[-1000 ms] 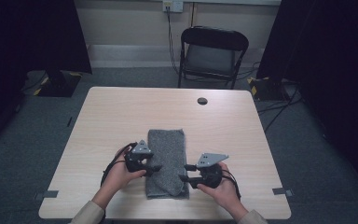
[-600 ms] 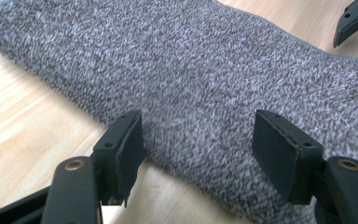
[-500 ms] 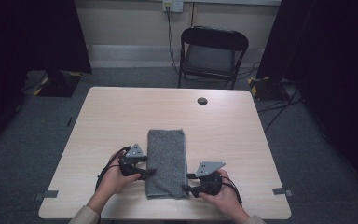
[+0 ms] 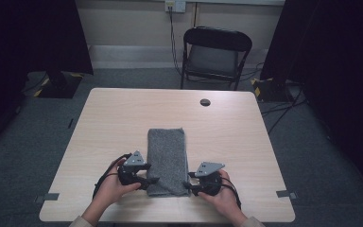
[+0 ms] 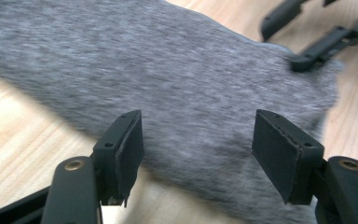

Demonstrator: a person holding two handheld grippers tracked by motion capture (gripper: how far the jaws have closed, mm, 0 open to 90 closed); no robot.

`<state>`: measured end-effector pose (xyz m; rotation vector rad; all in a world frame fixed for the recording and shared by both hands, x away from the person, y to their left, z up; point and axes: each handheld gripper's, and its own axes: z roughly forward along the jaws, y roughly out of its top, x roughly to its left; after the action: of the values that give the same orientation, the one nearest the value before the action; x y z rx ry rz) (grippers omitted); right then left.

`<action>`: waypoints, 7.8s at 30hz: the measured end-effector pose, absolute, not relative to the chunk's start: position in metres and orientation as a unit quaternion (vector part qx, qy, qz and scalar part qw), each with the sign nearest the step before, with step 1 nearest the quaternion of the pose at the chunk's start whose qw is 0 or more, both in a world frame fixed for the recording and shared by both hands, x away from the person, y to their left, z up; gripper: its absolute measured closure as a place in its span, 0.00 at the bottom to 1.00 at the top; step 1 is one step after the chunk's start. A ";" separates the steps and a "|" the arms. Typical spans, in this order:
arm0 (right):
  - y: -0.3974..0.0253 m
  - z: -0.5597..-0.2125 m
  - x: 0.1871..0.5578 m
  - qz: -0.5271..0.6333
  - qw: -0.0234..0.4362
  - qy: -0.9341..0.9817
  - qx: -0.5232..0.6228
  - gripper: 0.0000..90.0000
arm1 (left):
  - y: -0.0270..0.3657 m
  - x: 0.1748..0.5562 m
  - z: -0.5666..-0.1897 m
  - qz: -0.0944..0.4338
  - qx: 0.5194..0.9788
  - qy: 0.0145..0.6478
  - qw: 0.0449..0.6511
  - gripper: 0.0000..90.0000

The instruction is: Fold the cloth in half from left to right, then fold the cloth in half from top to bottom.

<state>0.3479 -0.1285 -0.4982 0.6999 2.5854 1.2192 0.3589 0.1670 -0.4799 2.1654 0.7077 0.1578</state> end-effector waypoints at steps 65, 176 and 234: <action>-0.100 -0.498 0.365 0.406 0.112 0.872 0.249 0.52 | 0.201 0.322 -0.488 0.063 0.890 0.242 0.382 0.90; -0.108 -0.490 0.432 0.402 0.117 0.867 0.272 0.35 | 0.183 0.442 -0.490 0.145 0.847 0.328 0.392 0.28; -0.094 -0.494 0.458 0.405 0.097 0.854 0.311 0.86 | 0.182 0.457 -0.486 0.143 0.851 0.356 0.359 0.61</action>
<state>0.4584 -0.0938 -0.4935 0.9199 2.5300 1.2008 0.4573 0.1822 -0.4860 2.1940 0.9184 0.3695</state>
